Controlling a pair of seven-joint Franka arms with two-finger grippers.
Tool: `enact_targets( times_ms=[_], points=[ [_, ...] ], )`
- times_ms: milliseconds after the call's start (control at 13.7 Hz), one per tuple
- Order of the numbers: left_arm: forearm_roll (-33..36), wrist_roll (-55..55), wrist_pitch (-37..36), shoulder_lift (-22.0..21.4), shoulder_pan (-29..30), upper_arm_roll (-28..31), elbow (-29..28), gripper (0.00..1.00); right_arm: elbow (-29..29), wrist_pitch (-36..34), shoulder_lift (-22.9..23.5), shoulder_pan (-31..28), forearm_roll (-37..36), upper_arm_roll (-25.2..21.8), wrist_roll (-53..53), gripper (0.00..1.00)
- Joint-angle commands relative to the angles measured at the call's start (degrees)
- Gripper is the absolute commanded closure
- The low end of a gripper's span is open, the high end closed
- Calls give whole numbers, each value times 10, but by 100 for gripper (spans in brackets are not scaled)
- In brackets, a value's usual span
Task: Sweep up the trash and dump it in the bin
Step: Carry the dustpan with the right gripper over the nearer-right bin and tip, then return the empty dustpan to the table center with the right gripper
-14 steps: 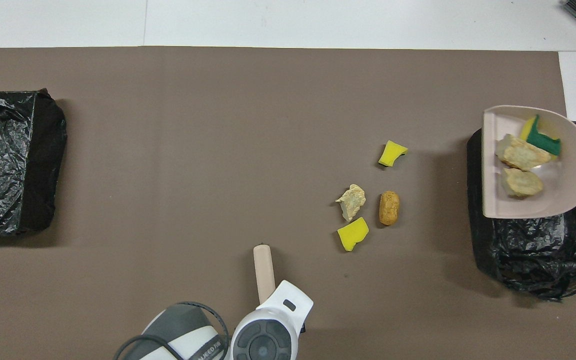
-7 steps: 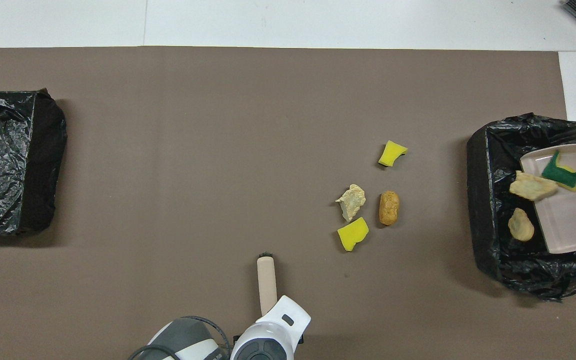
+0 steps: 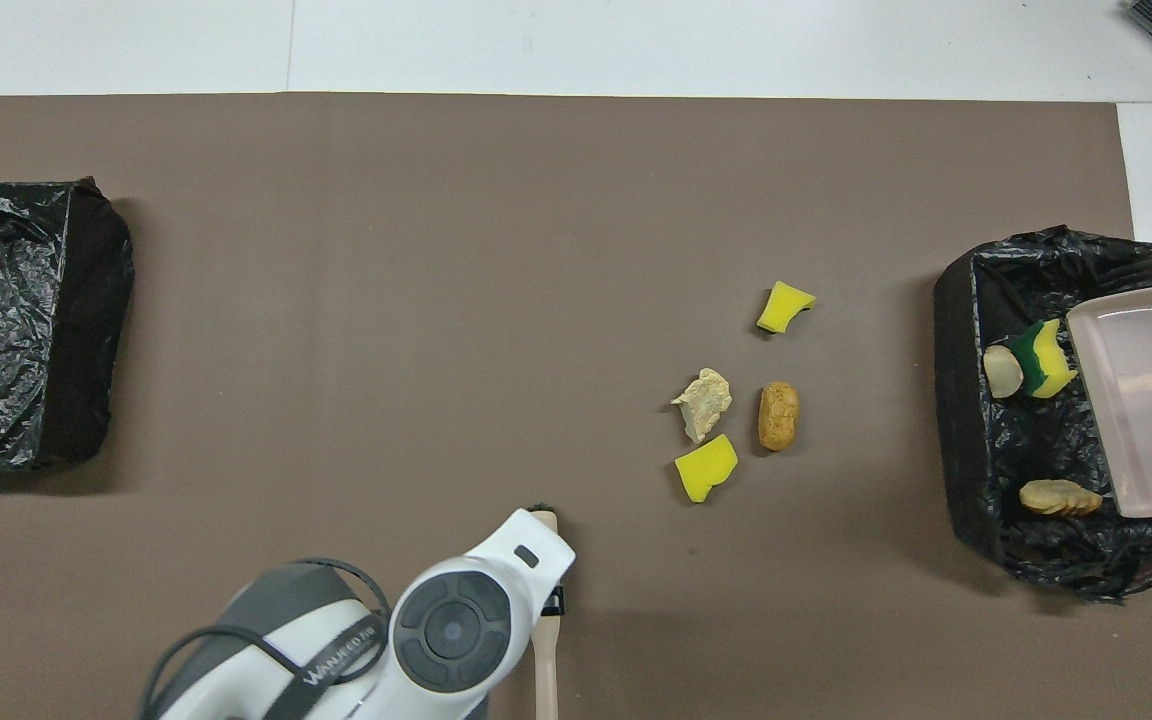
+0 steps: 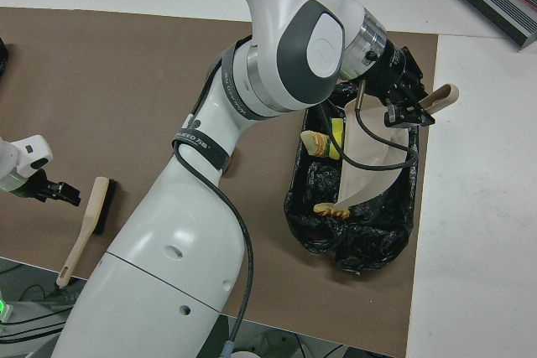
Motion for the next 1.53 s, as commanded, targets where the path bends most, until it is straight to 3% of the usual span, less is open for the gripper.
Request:
enact_targets(
  times_ms=[0, 219, 365, 511, 657, 950, 1242, 1461],
  points=[
    [22, 95, -61, -10, 83, -5, 55, 0, 79, -77, 1, 8, -10, 49, -5, 100],
    [27, 231, -153, -7, 179, -3, 162, 0, 134, -113, 2, 24, 18, 83, 69, 100],
    [44, 294, -173, -6, 227, -4, 206, 0, 140, -113, 3, 25, 85, 95, 158, 100],
    [77, 337, -205, -3, 254, -1, 243, 0, 136, -95, 5, 27, 192, 97, 314, 100],
    [70, 398, -226, 8, 308, -1, 283, 0, 134, -87, 13, 69, 234, 106, 477, 100],
    [65, 425, -286, 53, 322, -1, 388, 0, 134, -59, 91, 181, 244, 106, 803, 100],
    [65, 425, -300, 75, 323, 0, 418, 0, 145, 0, 179, 267, 266, 107, 1028, 100],
    [65, 425, -297, 74, 323, 0, 421, 0, 145, 37, 219, 326, 315, 108, 1171, 100]
  ],
)
